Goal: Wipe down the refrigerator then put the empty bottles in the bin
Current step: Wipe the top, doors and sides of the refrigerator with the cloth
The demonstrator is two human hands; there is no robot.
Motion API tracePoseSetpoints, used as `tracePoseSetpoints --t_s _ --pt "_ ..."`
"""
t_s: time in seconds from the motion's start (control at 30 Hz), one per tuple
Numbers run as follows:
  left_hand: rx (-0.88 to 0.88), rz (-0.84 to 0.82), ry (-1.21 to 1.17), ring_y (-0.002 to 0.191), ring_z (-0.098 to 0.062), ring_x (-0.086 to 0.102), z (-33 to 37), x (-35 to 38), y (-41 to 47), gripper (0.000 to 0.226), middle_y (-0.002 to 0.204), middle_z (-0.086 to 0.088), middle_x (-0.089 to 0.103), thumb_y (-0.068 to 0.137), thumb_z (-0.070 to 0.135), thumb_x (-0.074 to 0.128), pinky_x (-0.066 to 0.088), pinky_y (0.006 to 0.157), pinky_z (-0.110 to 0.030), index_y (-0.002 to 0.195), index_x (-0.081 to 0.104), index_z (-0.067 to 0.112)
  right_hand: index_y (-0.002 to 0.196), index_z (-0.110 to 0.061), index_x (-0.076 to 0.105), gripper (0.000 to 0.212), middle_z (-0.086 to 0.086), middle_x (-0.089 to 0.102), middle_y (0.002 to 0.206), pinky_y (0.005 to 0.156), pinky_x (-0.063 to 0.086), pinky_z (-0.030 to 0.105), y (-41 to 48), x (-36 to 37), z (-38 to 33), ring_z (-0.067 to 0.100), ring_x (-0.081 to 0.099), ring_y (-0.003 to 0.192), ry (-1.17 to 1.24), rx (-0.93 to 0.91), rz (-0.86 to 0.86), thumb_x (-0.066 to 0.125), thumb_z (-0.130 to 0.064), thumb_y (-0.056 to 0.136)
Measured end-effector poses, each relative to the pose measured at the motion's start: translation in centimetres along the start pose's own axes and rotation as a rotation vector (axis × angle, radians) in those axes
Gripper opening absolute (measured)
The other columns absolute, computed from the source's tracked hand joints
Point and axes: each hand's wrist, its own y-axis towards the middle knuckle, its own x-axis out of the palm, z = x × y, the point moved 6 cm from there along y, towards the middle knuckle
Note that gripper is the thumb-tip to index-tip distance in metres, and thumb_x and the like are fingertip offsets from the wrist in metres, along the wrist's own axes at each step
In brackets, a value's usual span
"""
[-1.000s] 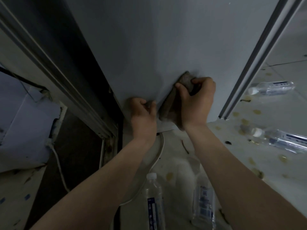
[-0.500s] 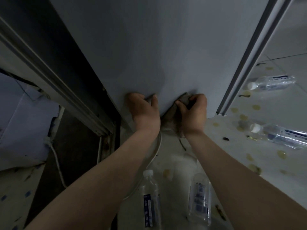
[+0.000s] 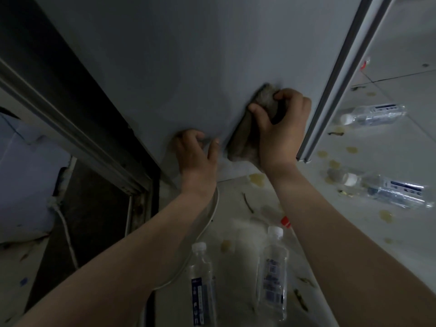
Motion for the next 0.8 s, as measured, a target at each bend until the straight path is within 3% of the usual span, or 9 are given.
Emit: tracePoseSetpoints --t_s 0.1,0.17,0.33,0.47,0.57,0.7,0.8 --pt "-0.018 -0.047 0.010 0.085 -0.017 0.044 -0.2 0.7 -0.3 0.024 0.107 -0.017 0.043 0.087 0.015 0.061 0.045 0.084 -0.039 0.101 0.048 0.000 0.103 -0.001 0.053 0.038 0.004 0.041 0.105 0.067 0.031 0.003 -1.1 0.4 2.7 -0.006 0.033 0.078 -0.040 0.070 -0.064 0.073 -0.021 0.079" --pt "-0.024 -0.077 0.003 0.088 -0.026 0.049 -0.5 1.4 -0.5 0.025 0.104 -0.019 0.046 0.086 0.018 0.060 0.045 0.084 -0.047 0.102 0.048 0.002 0.104 -0.001 0.052 0.038 0.009 0.043 0.106 0.067 0.029 0.010 -2.0 0.6 4.8 -0.004 0.033 0.076 -0.076 0.124 -0.135 0.073 -0.020 0.079" --pt "-0.021 -0.105 0.009 0.090 -0.034 0.050 -0.2 2.6 -0.7 0.027 0.098 -0.017 0.048 0.086 0.019 0.061 0.045 0.081 -0.049 0.103 0.049 0.002 0.105 -0.007 0.051 0.036 0.002 0.039 0.106 0.073 0.028 0.010 -2.6 0.3 7.8 0.006 0.038 0.083 -0.138 0.234 -0.259 0.072 -0.021 0.080" --pt "-0.034 -0.102 -0.011 0.091 -0.033 0.051 0.3 3.3 -0.9 0.027 0.100 -0.018 0.049 0.085 0.017 0.063 0.046 0.081 -0.048 0.102 0.048 0.002 0.102 -0.006 0.052 0.032 0.001 0.038 0.103 0.067 0.028 0.008 -2.4 0.1 7.4 0.008 0.039 0.080 -0.131 0.245 -0.222 0.072 -0.017 0.080" --pt "-0.040 -0.091 -0.019 0.089 -0.030 0.052 0.8 3.9 -0.8 0.028 0.102 -0.024 0.051 0.085 0.015 0.064 0.046 0.081 -0.044 0.102 0.049 -0.001 0.101 -0.004 0.053 0.031 0.002 0.039 0.102 0.067 0.030 -0.001 -1.5 -0.4 6.4 -0.002 0.037 0.071 -0.086 0.213 -0.162 0.072 -0.015 0.079" --pt "-0.040 -0.061 -0.037 0.087 -0.035 0.053 0.8 4.2 -0.6 0.024 0.100 -0.025 0.051 0.083 0.018 0.063 0.047 0.080 -0.047 0.096 0.046 0.006 0.099 -0.003 0.054 0.034 0.003 0.041 0.101 0.072 0.030 -0.003 0.2 -1.8 4.3 -0.012 0.040 0.076 -0.034 0.148 -0.054 0.075 -0.017 0.076" --pt "-0.049 -0.070 -0.043 0.083 -0.025 0.051 0.9 4.5 -0.6 0.023 0.102 -0.028 0.050 0.084 0.013 0.063 0.045 0.077 -0.029 0.096 0.044 0.007 0.099 -0.004 0.055 0.034 0.003 0.042 0.102 0.073 0.029 -0.004 1.5 -2.7 3.1 -0.010 0.042 0.079 0.003 0.105 0.005 0.076 -0.018 0.075"
